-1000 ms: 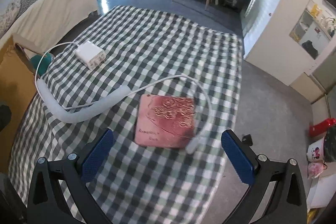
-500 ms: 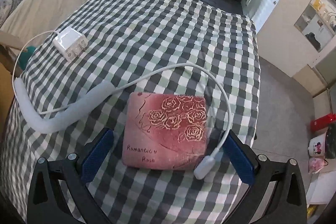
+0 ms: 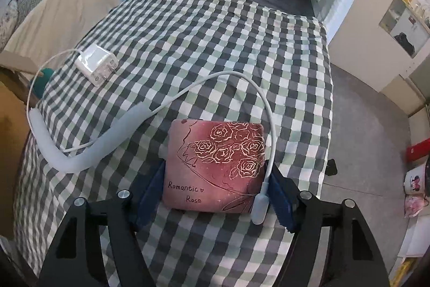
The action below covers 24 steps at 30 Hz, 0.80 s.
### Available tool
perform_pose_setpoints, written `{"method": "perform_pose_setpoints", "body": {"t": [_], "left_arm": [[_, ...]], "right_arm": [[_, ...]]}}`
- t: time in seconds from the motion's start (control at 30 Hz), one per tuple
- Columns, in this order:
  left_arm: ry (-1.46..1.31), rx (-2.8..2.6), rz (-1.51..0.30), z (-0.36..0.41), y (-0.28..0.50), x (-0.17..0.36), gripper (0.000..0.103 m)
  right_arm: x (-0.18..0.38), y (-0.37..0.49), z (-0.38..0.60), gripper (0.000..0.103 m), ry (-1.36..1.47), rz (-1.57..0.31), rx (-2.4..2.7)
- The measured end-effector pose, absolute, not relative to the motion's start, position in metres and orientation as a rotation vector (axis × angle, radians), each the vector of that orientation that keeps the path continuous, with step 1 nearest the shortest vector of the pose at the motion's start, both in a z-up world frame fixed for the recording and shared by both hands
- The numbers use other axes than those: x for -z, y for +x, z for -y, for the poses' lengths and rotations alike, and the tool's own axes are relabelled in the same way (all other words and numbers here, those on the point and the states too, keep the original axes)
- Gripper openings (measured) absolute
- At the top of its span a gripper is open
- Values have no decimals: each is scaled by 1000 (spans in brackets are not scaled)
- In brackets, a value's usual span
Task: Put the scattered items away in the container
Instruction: 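Grasp the pink Romantic Rose box with the right gripper and lift it, then grasp the white tube with the left gripper while the right holds the pink box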
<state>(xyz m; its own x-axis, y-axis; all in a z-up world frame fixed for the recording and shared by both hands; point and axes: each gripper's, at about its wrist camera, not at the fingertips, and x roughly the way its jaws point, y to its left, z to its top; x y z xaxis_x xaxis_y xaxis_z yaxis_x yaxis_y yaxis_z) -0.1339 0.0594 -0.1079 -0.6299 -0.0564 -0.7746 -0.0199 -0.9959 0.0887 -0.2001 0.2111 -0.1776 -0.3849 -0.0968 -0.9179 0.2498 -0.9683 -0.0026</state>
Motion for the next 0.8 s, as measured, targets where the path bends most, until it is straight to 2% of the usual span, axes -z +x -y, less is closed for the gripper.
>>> {"method": "perform_pose_setpoints", "body": {"t": [0.2,0.4,0.8], "left_arm": [[1363,2810,141,-63,-136,112,103],[1417,2808,177,-72,-145,129,103],[1528,2885,207,-94,-167,172,103]], "right_arm": [[168,-194,-222,71,1581,-146,2450],[136,-175,-236,71,1495,-87,2478],[92,-160,-239,71,1374,-61,2476]]}}
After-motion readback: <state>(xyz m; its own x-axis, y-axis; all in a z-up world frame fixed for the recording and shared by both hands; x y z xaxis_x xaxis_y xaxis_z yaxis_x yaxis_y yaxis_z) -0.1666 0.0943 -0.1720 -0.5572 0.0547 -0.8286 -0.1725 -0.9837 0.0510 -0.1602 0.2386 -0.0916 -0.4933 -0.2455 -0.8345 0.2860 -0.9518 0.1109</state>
